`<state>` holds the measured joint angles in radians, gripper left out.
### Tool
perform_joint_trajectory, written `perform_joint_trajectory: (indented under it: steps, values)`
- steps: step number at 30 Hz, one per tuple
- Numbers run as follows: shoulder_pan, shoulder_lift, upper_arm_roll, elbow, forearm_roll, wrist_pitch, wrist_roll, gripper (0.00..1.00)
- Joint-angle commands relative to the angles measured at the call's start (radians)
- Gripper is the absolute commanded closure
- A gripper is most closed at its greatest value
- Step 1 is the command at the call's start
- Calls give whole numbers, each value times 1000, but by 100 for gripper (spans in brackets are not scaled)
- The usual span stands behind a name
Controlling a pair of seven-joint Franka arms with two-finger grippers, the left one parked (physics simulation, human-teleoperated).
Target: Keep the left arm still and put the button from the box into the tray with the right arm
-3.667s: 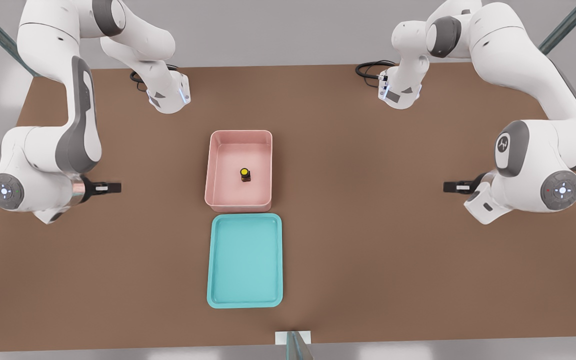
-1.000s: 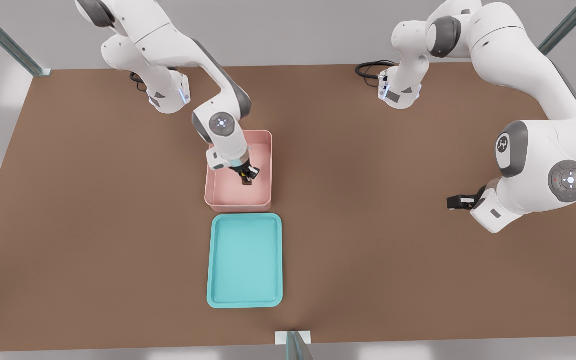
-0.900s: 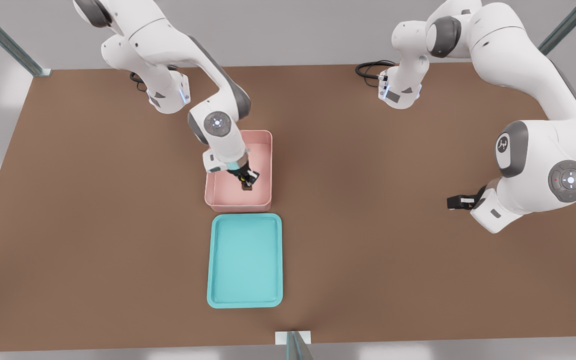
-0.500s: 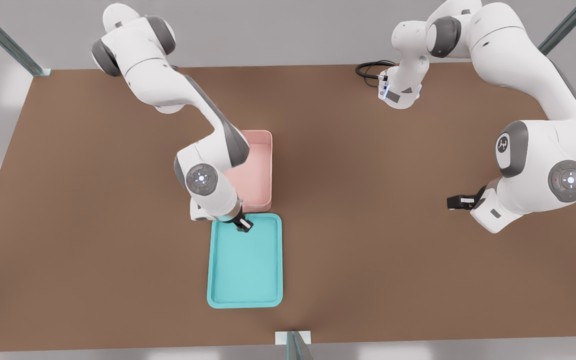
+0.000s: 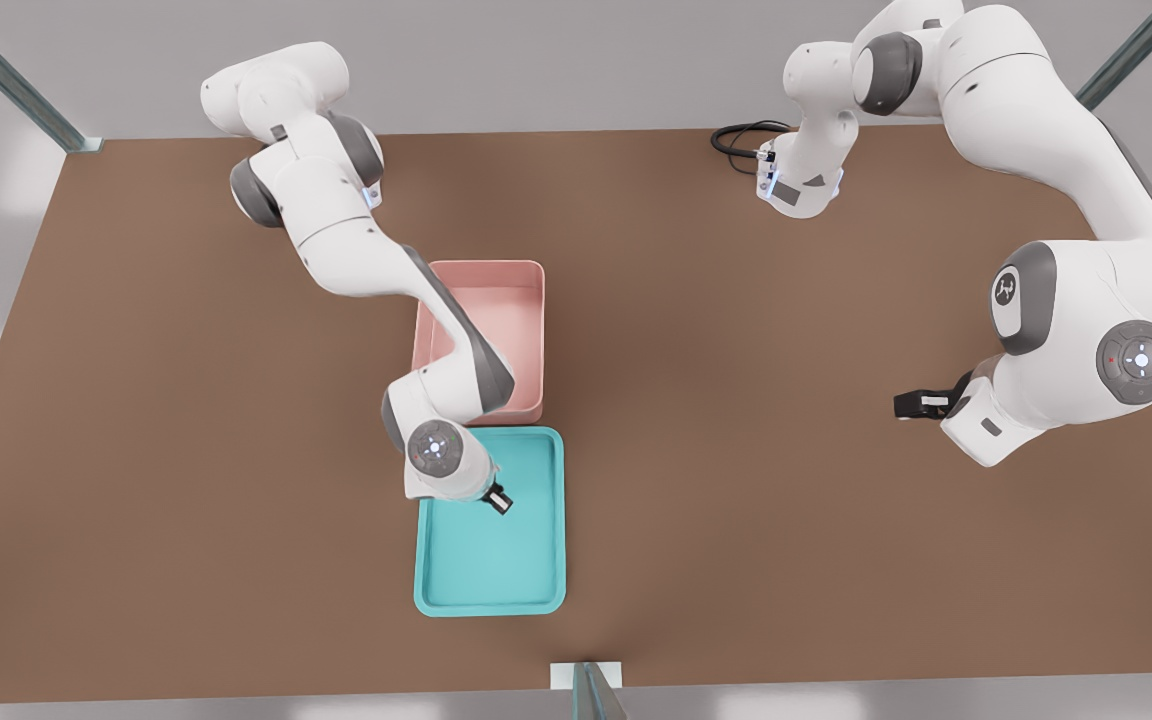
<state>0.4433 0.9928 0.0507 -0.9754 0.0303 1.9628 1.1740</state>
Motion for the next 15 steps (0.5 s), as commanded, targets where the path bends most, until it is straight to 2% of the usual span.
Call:
perform_joint_trajectory:
  steps: [1,3,5,6,9,10,12,15]
  values:
    - [0,-3,-2,0,-3,31,-34,0]
    - [-1,-62,-2,-2,-6,-56,-42,0]
    - [-38,-233,-40,-2,-7,-358,-212,0]
    - [-135,-301,-40,-2,-7,-438,-382,0]
    - [-486,-424,-72,-14,-50,-630,-1226,0]
    - [-532,-434,-63,-43,-46,-624,-1263,0]
    - [-532,-758,-61,-650,0,-233,-1258,0]
    - [-497,-734,-49,-605,0,-239,-1225,0]
